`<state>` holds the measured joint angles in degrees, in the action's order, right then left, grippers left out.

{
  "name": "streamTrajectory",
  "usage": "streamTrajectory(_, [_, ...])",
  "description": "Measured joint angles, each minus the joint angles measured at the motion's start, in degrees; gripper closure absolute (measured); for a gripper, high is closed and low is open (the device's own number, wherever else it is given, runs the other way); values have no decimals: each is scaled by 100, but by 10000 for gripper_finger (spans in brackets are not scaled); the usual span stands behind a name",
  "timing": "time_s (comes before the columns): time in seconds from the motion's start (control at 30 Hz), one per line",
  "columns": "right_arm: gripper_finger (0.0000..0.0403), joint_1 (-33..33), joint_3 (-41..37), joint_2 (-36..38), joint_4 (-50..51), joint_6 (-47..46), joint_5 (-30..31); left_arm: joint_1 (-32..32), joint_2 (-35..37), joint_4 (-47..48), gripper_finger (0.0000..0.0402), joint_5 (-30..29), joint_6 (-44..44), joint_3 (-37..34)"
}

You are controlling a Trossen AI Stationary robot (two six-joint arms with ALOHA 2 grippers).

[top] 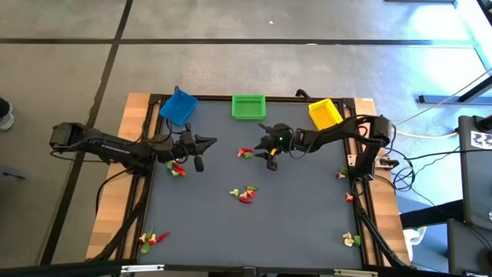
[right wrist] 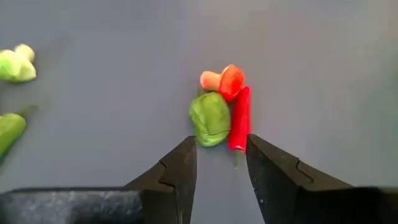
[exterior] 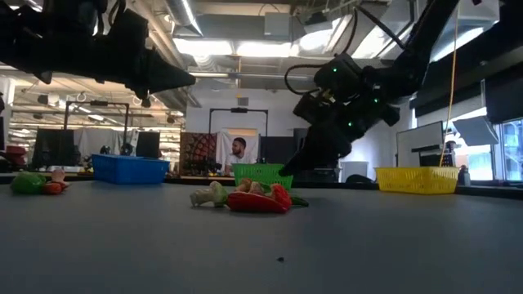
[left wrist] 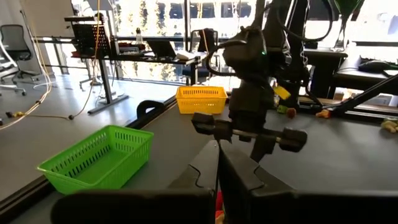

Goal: Sort produce into baskets
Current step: Put the red chili pepper into the green bin

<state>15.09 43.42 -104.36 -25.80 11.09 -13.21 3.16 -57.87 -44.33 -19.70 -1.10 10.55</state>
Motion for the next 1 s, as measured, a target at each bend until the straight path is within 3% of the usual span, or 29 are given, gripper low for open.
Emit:
streamTrajectory(0.13, [270, -131, -2, -155, -190, 113, 576, 2, 0, 3, 396, 0, -7, 0])
streamTrajectory(0.3, [277, -125, -2, -176, -124, 116, 796, 0, 0, 6, 396, 0, -10, 0])
streamTrajectory(1.0, [343, -125, 3, -530, -408, -37, 611, 0, 0, -1, 396, 0, -109, -9])
